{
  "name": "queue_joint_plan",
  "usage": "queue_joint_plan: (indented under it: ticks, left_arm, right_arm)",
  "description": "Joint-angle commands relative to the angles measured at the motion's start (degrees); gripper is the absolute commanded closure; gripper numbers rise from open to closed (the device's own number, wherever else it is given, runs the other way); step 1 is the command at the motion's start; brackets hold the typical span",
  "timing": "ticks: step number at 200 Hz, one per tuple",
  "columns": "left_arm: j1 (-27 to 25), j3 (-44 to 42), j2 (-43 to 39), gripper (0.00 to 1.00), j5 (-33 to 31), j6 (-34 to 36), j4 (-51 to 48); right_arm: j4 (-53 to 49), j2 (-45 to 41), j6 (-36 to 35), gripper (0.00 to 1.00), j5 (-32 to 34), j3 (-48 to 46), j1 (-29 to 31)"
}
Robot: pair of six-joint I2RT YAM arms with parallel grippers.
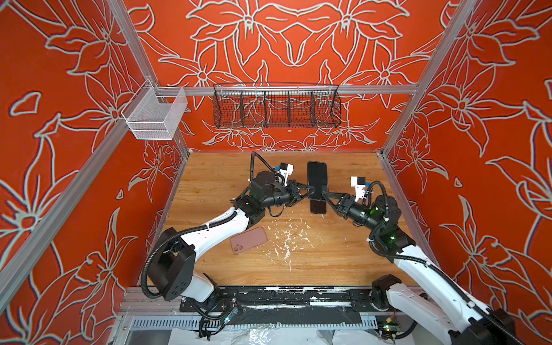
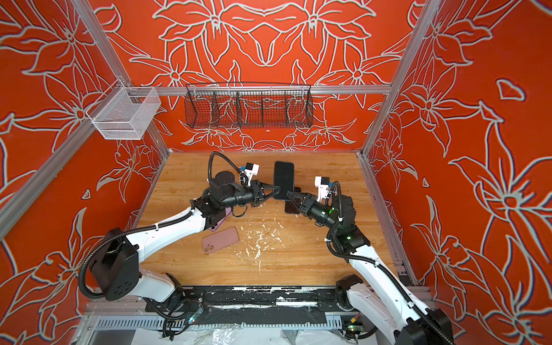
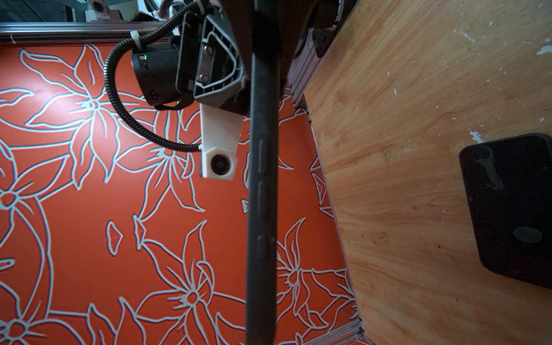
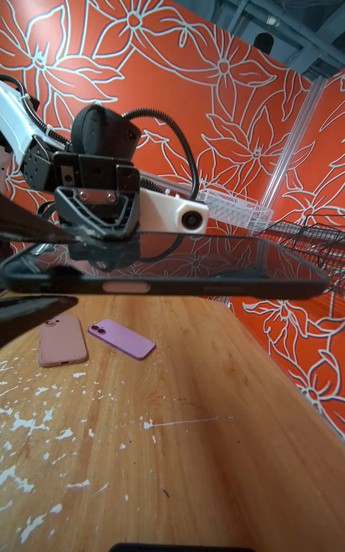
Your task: Put the phone into the phone case
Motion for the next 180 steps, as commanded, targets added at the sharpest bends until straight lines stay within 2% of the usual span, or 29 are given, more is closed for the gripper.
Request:
queue_joint_plan:
  ticks: [1, 40, 67, 73, 94, 116, 153, 180]
  left_arm:
    - [0.45, -0.56, -2.38, 1.0, 0.84, 0.84, 2.93]
    - [0.55, -1.09, -3.11, 1.0, 0.84, 1.17, 2.63]
    - [0.72, -1.04, -3.88, 1.0, 1.08, 1.95, 1.81]
    - [0.72, -1.01, -4.07, 1.0, 1.26, 2.25, 1.55]
    - [0.7, -0.61, -4.8, 1.0, 3.28, 4.17, 0.05]
    - [0.72, -0.13, -5.47, 1.0, 7.86, 7.4, -2.49]
    - [0.65, -0.71, -7.26, 1.0, 15.88, 12.27, -5.78]
    - [0.72, -1.69, -9.33, 1.0, 17.36, 14.82, -7.75]
  right_arm:
    - [0.77, 1.28, -1.82, 0.78, -0.09, 3.21, 0.09]
    - [1.46, 3.69, -2.29, 0.98, -0.54, 4.56, 0.08]
    - [-2.99, 3.57, -5.65, 1.0, 0.61, 6.09, 0.05]
    - [-4.8, 3.31, -6.91, 0.95, 1.29, 6.61, -0.02]
    - [-10.29, 2.52, -10.95, 0.69, 2.65, 8.62, -0.62]
    - [-11.08, 3.01, -12.93, 0.54, -0.21, 10.34, -2.84]
    - [-7.68, 5.51, -13.97, 0.43, -7.64, 11.76, -5.94]
    - [-3.48, 8.15, -12.5, 0.41, -11.76, 11.84, -6.02]
